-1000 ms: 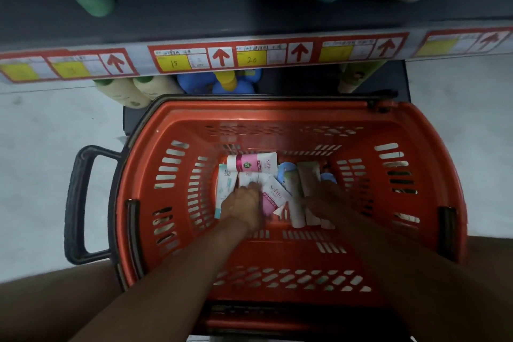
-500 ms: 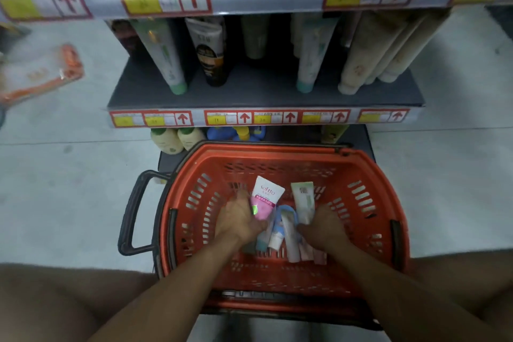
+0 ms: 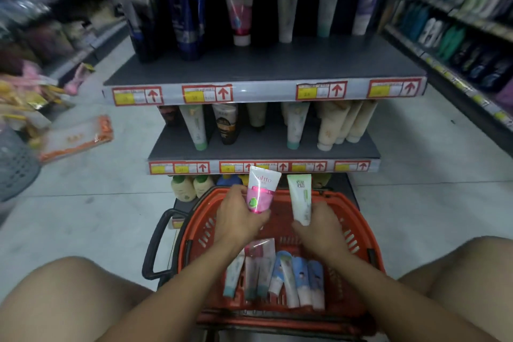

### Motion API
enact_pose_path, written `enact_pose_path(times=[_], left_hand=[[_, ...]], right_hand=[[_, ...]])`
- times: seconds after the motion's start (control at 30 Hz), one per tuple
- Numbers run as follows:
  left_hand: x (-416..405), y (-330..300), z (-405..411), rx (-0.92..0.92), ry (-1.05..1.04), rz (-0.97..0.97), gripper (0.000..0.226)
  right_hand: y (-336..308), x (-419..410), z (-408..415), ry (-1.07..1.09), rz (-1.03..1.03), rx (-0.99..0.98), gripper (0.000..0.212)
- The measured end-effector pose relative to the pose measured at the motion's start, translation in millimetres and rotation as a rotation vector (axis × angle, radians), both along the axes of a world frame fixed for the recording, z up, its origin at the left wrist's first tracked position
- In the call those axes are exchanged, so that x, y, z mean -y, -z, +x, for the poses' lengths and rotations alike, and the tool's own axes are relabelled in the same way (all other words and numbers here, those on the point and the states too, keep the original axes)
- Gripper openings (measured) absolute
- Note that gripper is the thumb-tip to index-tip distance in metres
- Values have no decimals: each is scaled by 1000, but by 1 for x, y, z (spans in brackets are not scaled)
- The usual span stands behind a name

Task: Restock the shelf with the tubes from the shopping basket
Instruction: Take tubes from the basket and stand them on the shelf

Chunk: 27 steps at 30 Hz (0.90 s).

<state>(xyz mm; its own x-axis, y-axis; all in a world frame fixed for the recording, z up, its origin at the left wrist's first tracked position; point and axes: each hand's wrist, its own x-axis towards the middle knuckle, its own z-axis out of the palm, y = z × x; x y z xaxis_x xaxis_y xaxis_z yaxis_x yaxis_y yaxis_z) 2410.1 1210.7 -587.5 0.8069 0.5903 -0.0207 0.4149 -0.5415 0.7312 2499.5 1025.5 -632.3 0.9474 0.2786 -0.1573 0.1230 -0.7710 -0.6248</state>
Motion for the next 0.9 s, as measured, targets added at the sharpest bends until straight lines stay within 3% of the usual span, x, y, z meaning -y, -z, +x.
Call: enact_pose_path(times=[0.33, 0.9], left_hand=[[-2, -99, 20, 265, -48, 87, 60], [-28, -216, 102, 526, -68, 130, 64]], right_hand=[[-113, -20, 17, 48, 283, 279, 49], [-234, -60, 117, 8, 385, 528, 47]])
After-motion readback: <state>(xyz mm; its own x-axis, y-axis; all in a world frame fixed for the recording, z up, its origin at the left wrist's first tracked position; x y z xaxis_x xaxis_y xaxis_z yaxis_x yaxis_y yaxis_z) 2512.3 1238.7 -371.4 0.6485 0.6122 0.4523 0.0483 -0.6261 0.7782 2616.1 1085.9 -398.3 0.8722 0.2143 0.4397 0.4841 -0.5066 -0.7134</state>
